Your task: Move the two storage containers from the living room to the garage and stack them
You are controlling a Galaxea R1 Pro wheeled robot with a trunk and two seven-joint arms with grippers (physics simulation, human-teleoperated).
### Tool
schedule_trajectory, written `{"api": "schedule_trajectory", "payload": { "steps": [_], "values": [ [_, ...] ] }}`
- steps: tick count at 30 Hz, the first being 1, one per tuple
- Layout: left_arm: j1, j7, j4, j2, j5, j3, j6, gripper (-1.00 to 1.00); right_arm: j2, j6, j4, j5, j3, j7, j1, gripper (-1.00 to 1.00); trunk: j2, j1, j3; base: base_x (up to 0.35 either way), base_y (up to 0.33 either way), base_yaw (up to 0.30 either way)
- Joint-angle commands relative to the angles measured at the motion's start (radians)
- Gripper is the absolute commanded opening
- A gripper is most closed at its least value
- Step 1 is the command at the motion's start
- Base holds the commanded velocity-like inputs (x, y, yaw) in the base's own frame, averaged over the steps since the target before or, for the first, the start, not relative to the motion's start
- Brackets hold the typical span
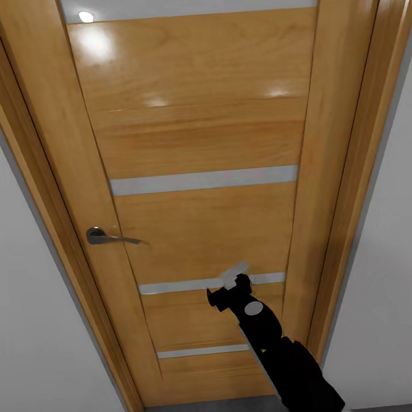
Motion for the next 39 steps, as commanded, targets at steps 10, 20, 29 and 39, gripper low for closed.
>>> {"api": "schedule_trajectory", "payload": {
  "steps": [10, 20, 29, 39],
  "values": [
    [0.000, 0.000, -0.001, -0.001, 0.004, 0.003, 0.001, 1.00, 0.000, -0.106, 0.414, 0.002, 0.062, -0.004, -0.323, 1.00, -0.001, 0.000, -0.001, 0.000, 0.000, 0.000],
    [0.000, 0.000, -0.003, -0.001, 0.002, 0.003, 0.002, 1.00, 0.000, -0.253, 0.744, 0.006, 0.065, -0.013, -0.511, 1.00, -0.001, 0.000, -0.001, 0.000, 0.000, 0.000],
    [0.000, 0.000, 0.001, -0.002, 0.003, 0.001, 0.000, 1.00, 0.000, -0.294, 0.807, 0.009, 0.065, -0.024, -0.560, 1.00, -0.001, 0.000, -0.001, 0.000, 0.000, 0.000],
    [0.000, 0.000, 0.001, -0.002, 0.001, 0.001, -0.003, 1.00, 0.000, -0.291, 0.731, -0.004, 0.054, -0.041, -0.562, 1.00, -0.001, 0.000, -0.001, 0.000, 0.000, 0.000]
  ]
}}
